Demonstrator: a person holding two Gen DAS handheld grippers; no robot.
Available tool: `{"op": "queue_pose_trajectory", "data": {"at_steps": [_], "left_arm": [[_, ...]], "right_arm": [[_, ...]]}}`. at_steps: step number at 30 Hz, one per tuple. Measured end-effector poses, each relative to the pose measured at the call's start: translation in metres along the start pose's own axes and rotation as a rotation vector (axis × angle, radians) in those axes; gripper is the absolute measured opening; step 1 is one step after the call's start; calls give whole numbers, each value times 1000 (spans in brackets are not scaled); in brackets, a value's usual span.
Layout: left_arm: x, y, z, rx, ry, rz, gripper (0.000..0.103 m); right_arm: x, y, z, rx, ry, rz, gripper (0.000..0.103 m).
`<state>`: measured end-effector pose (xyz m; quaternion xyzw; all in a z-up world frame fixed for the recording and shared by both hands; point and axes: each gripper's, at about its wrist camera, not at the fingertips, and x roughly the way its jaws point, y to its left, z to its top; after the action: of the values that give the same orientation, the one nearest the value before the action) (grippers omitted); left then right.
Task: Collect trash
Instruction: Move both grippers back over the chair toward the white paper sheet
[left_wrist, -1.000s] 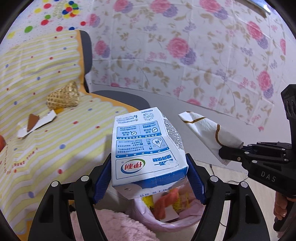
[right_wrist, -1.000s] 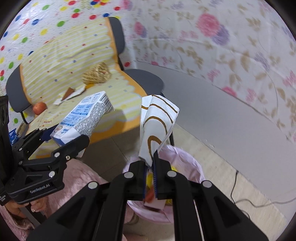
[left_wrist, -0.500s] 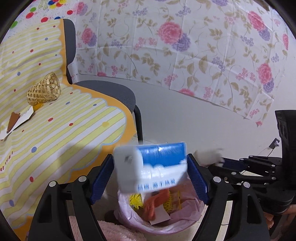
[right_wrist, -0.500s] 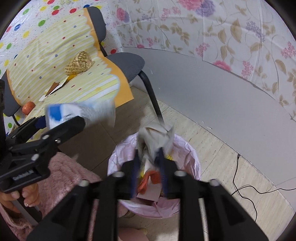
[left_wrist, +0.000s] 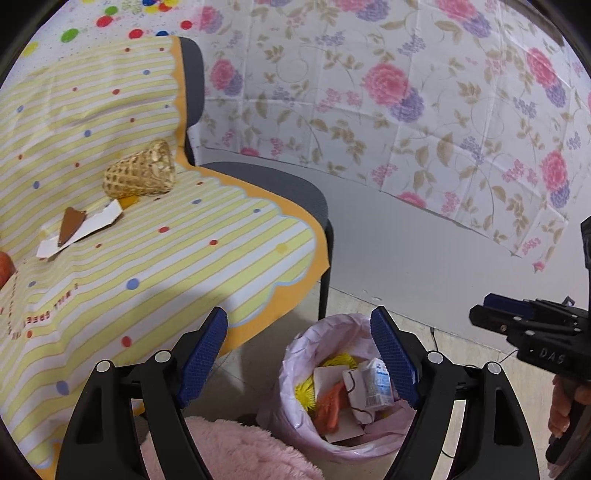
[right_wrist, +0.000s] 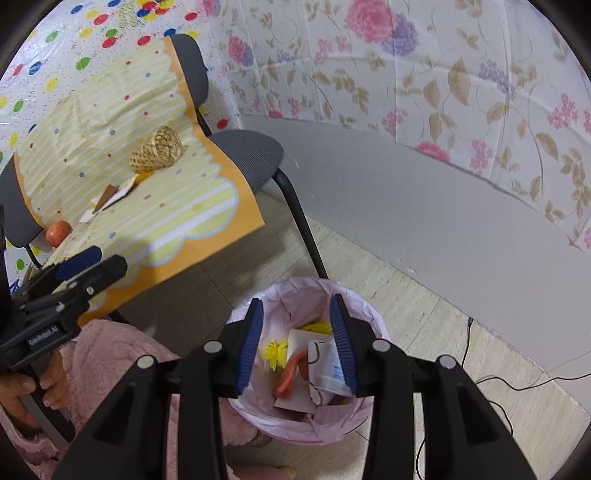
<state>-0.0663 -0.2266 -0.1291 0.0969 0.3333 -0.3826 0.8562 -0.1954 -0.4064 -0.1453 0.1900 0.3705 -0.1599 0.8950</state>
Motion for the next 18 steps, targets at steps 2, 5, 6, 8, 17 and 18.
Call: {"op": "queue_pose_trajectory", "data": {"at_steps": [2, 5, 6, 8, 17, 18], "left_arm": [[-7, 5, 0, -7, -10, 15, 80], [-18, 17, 1, -30, -26, 38, 80], [-23, 23, 0, -40, -28, 52, 80], [-29, 33, 1, -59, -36, 71, 80], [-61, 103, 4, -172, -62, 237, 80], [-65, 112, 5, -186, -66, 255, 80]], "right_arm": [[-6, 6, 3, -8, -13, 6, 37], [-13, 18, 9, -31, -37, 19, 37], [-16, 23, 12, -39, -45, 26, 37], [-18, 34, 19, -55, -59, 40, 37], [-2, 94, 53, -155, -77, 131, 37], [1, 102, 58, -167, -78, 142, 37]]}}
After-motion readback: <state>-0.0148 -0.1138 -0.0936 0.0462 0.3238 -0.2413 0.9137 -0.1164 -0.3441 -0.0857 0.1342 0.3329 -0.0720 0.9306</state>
